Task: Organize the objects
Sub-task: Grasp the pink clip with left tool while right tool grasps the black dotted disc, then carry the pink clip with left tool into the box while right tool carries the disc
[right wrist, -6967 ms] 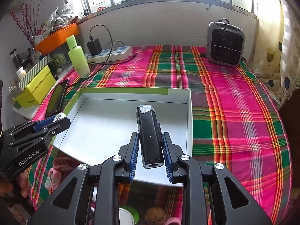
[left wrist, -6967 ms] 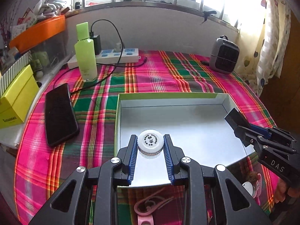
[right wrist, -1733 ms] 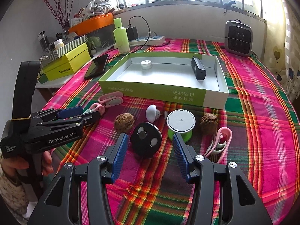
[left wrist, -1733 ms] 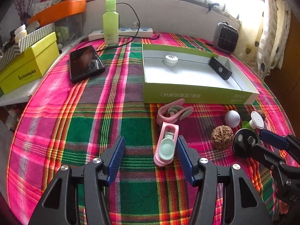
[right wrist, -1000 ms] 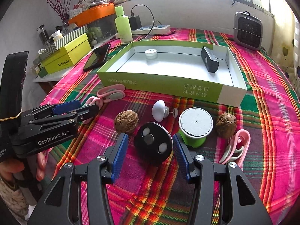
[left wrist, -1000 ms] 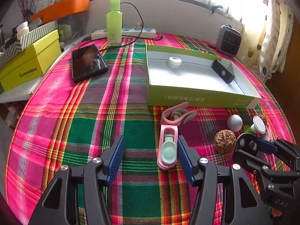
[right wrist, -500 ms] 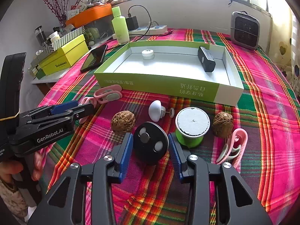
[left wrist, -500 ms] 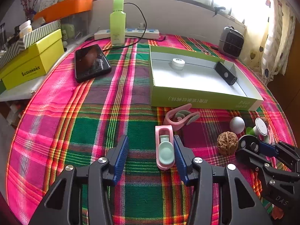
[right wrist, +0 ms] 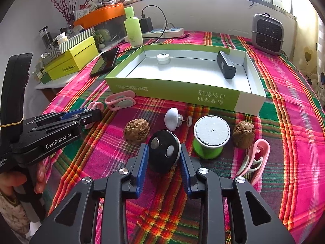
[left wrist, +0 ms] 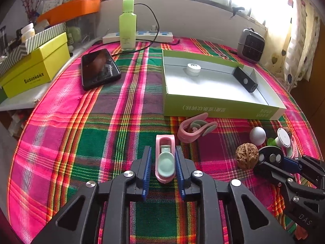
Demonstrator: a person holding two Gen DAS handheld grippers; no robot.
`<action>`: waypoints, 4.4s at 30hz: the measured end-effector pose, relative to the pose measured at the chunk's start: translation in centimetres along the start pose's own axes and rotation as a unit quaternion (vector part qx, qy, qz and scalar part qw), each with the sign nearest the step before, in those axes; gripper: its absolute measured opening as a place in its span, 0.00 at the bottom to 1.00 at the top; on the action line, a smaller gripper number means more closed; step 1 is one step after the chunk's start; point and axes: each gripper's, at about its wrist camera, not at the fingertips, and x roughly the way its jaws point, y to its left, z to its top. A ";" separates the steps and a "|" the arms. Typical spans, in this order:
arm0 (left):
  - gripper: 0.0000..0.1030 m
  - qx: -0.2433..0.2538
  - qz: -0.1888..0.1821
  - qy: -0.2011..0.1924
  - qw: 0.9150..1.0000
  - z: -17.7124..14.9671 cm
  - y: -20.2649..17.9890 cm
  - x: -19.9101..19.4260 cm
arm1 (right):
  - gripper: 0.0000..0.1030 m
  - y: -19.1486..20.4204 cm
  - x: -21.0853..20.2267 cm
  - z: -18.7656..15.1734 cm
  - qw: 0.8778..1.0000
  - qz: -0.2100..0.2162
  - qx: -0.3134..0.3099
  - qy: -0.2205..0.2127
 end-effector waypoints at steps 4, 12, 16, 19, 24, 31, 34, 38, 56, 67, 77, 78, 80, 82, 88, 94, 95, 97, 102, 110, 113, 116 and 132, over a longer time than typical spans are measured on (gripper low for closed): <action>0.16 0.001 0.000 0.000 1.000 0.0 0.0 0.0 | 0.28 0.0 -0.2 -0.1 1.000 0.000 0.000 -0.004; 0.16 0.002 -0.005 0.000 1.000 -0.1 -0.4 -0.1 | 0.27 0.0 -0.3 -0.1 1.000 0.005 0.002 -0.007; 0.16 0.003 -0.009 0.001 1.000 -0.3 -0.6 -0.2 | 0.27 -0.1 -0.4 -0.1 1.000 0.008 0.004 -0.009; 0.16 0.006 -0.014 0.000 1.000 -0.5 -0.8 -0.4 | 0.27 -0.1 -0.5 -0.2 1.000 0.011 0.006 -0.009; 0.16 0.011 -0.017 0.001 1.000 -0.7 -1.1 -0.6 | 0.27 -0.3 -0.6 -0.2 1.000 0.014 0.008 -0.012; 0.16 0.013 -0.018 -0.002 1.000 -0.8 -1.3 -1.0 | 0.27 -0.2 -0.9 -0.2 1.000 0.019 0.010 -0.016; 0.16 0.015 -0.019 -0.005 1.000 -0.7 -1.4 -1.3 | 0.27 -0.2 -1.1 -0.2 1.000 0.020 0.010 -0.019; 0.16 0.019 -0.020 -0.008 1.000 -0.6 -1.6 -1.6 | 0.27 -0.3 -1.5 -0.2 0.999 0.022 0.013 -0.024; 0.16 0.032 -0.026 -0.020 0.999 0.7 -2.6 -3.1 | 0.27 -0.5 -3.2 0.9 0.998 0.027 0.016 -0.051; 0.16 0.034 -0.035 -0.018 0.999 2.2 -3.2 -2.7 | 0.27 -1.2 -3.1 2.8 0.998 0.024 0.016 -0.055; 0.16 0.038 -0.038 -0.022 0.998 4.2 -3.9 -1.9 | 0.27 -2.7 -2.2 4.8 0.998 0.021 0.028 -0.056; 0.16 0.038 -0.037 -0.022 0.998 4.4 -4.0 -1.8 | 0.27 -2.8 -2.2 5.0 0.998 0.020 0.029 -0.057; 0.16 0.035 -0.039 -0.021 0.998 4.8 -4.0 -1.5 | 0.27 -3.2 -2.0 5.4 0.998 0.018 0.030 -0.056; 0.16 0.031 -0.041 -0.020 0.998 5.3 -4.0 -1.2 | 0.27 -3.4 -1.8 5.8 0.998 0.015 0.031 -0.055; 0.16 0.028 -0.037 -0.021 0.999 6.6 -3.9 -0.3 | 0.27 -4.0 -1.1 7.4 0.998 0.011 0.029 -0.057; 0.16 0.029 -0.033 -0.018 0.999 7.9 -3.8 0.9 | 0.27 -4.5 0.0 8.9 0.998 0.005 0.024 -0.054; 0.16 0.028 -0.032 -0.017 0.999 8.1 -3.8 1.2 | 0.27 -4.7 0.3 9.1 0.998 0.005 0.025 -0.053; 0.16 0.025 -0.032 -0.013 0.999 8.5 -3.7 1.8 | 0.27 -4.9 0.7 9.6 0.998 0.004 0.027 -0.049; 0.16 0.025 -0.032 -0.008 0.999 9.4 -3.8 3.0 | 0.27 -5.7 2.0 10.7 0.999 0.003 0.027 -0.039; 0.16 0.020 -0.028 0.003 0.999 10.8 -3.7 5.1 | 0.27 -6.6 3.9 12.4 1.000 -0.002 0.017 -0.021; 0.16 0.022 -0.025 0.006 0.999 11.1 -3.7 5.7 | 0.27 -6.7 4.8 12.9 1.000 -0.004 0.013 -0.015; 0.16 0.019 -0.024 0.008 1.000 11.4 -3.7 6.2 | 0.27 -6.9 5.7 13.4 1.000 -0.006 0.010 -0.008; 0.16 0.022 -0.011 0.026 0.999 12.2 -3.7 8.6 | 0.27 -7.5 7.7 14.7 1.000 -0.006 0.004 0.008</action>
